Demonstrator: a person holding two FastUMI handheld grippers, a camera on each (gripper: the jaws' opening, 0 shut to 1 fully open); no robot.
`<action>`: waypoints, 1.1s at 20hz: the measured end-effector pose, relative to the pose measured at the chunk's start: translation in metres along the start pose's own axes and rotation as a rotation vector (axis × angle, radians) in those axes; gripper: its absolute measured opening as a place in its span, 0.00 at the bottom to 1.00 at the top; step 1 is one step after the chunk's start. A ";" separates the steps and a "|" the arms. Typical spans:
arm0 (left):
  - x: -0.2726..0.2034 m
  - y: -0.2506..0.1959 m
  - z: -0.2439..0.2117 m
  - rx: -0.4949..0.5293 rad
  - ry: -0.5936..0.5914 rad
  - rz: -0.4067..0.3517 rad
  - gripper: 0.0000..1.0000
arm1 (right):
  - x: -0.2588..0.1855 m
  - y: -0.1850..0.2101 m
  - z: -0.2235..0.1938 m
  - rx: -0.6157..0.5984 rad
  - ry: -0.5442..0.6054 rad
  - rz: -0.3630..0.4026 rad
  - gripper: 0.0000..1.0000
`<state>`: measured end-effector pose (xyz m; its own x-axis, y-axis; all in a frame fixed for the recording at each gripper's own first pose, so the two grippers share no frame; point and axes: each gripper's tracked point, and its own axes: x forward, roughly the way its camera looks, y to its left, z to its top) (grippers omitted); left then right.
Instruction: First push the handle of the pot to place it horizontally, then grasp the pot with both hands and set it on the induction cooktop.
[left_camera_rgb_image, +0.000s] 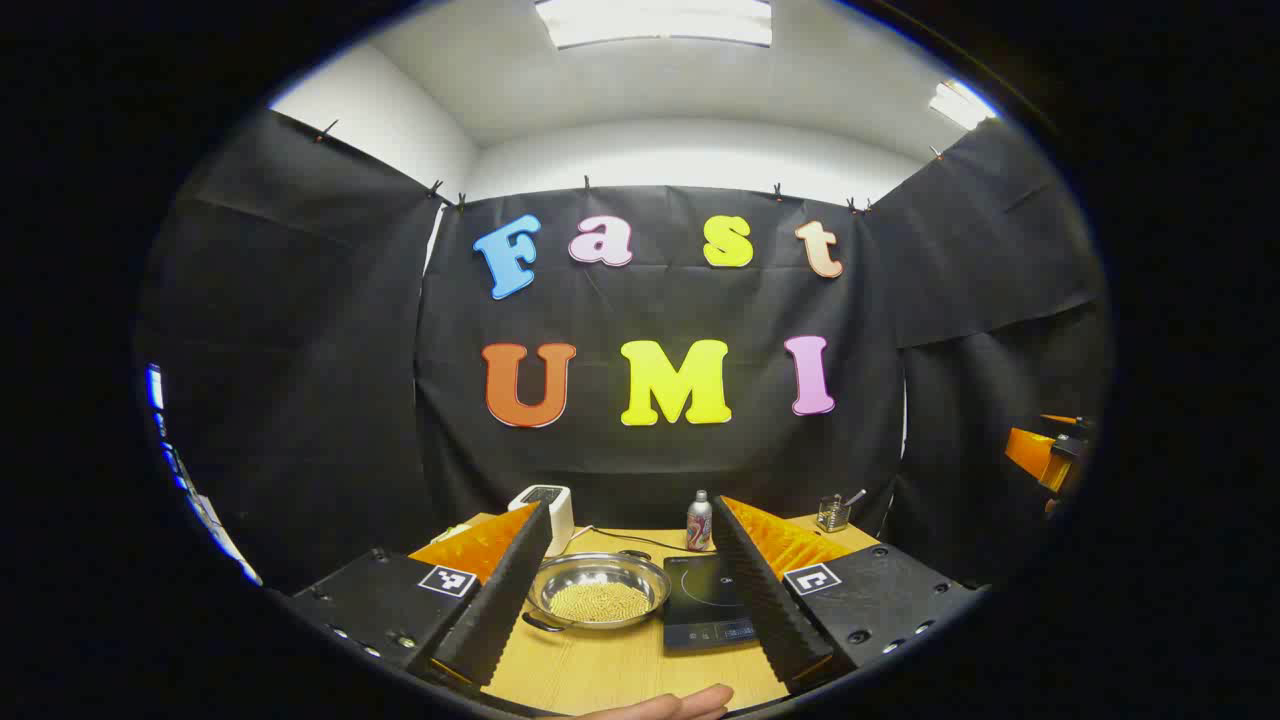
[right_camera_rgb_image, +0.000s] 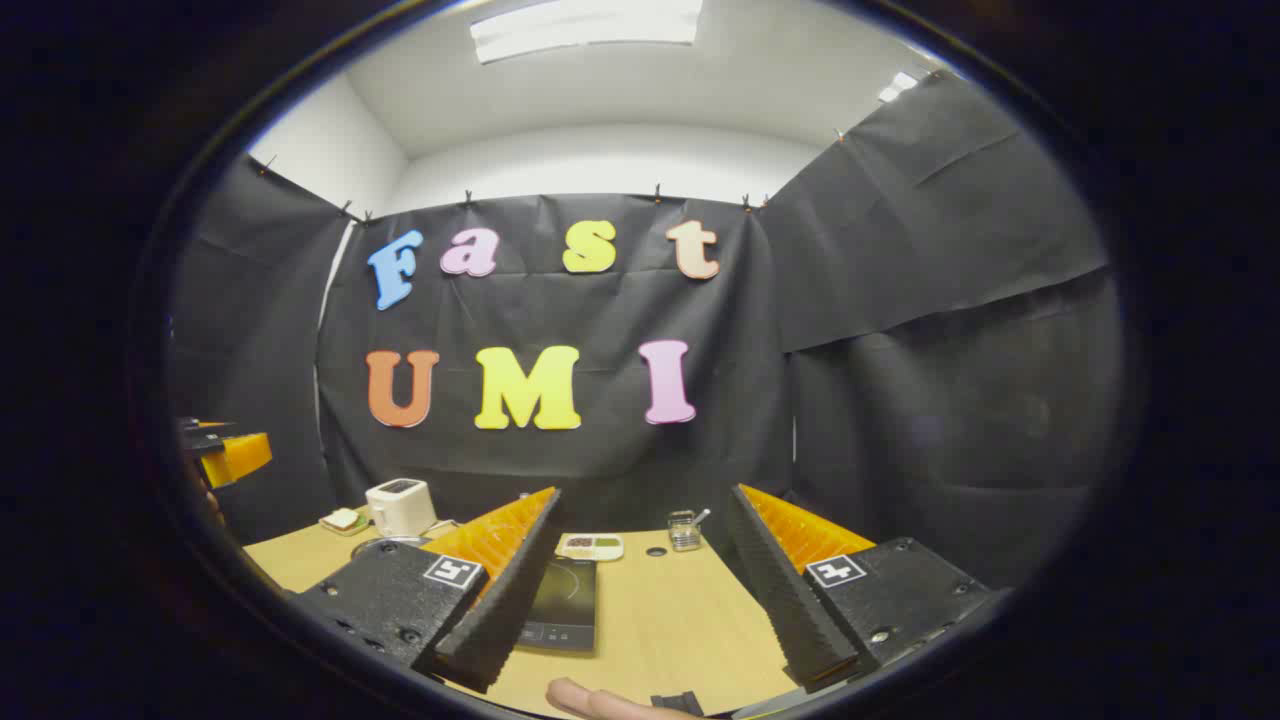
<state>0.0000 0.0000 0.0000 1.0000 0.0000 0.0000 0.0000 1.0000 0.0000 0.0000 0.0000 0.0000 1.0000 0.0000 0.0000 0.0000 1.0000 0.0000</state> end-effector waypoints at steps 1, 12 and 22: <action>0.001 -0.001 -0.002 -0.012 0.008 -0.001 0.96 | 0.000 0.000 0.000 0.000 0.000 0.004 1.00; -0.001 0.002 -0.004 -0.005 0.015 -0.017 0.96 | -0.006 0.010 0.000 -0.022 -0.003 0.022 1.00; 0.011 0.007 -0.021 -0.054 0.055 -0.013 0.96 | -0.002 0.010 -0.012 -0.021 0.015 0.027 1.00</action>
<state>0.0108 0.0070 -0.0211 0.9984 -0.0142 -0.0547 0.0112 0.9984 -0.0545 -0.0020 0.0100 -0.0118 0.9995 0.0266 -0.0154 -0.0269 0.9994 -0.0207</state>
